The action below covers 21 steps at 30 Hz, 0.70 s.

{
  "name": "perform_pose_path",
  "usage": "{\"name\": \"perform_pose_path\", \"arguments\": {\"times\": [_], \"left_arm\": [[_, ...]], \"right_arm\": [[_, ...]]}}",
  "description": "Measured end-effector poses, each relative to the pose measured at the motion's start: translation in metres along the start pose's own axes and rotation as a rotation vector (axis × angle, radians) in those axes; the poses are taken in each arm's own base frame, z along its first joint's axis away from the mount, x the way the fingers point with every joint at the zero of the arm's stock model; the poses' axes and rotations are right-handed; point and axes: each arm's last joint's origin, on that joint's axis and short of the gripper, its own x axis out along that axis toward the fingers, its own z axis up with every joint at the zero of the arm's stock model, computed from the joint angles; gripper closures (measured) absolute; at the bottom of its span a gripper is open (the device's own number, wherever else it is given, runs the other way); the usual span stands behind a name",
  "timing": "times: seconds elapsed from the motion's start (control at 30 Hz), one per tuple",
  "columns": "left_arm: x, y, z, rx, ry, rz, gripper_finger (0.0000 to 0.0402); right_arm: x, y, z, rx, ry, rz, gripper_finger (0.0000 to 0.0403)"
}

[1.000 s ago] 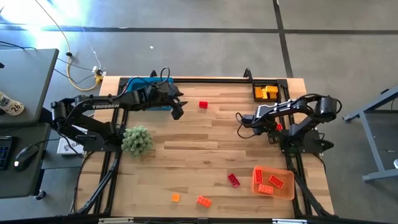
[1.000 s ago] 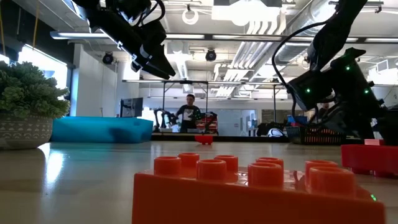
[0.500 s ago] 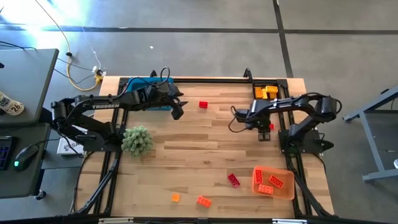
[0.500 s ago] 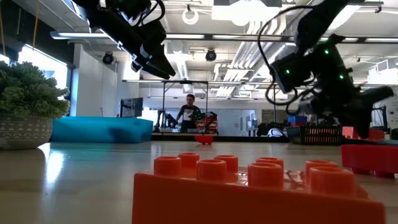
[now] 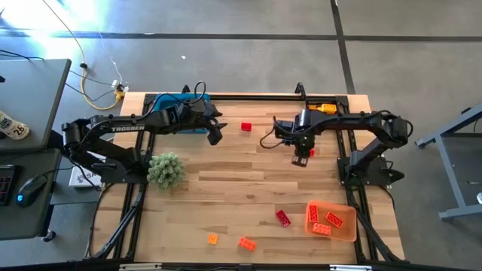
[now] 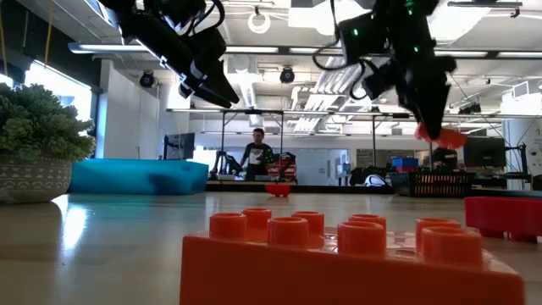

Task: Sort & place blocks by color
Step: Put the orange game piece into the orange bin

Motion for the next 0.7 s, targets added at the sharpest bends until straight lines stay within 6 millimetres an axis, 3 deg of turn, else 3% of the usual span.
{"name": "perform_pose_path", "arguments": {"times": [0.13,0.3,0.7], "left_arm": [[0.000,-0.001,0.000,0.000,0.005,-0.019,0.0194],[0.000,-0.002,-0.004,-0.004,0.043,-0.049,0.0194],[-0.002,-0.013,-0.012,-0.018,0.118,-0.103,0.0194]], "right_arm": [[-0.021,0.019,0.001,0.100,-0.031,0.101,0.0296],[-0.039,0.057,-0.005,0.155,-0.057,0.163,0.0296],[-0.037,0.148,-0.059,0.273,-0.040,0.108,0.0296]]}}
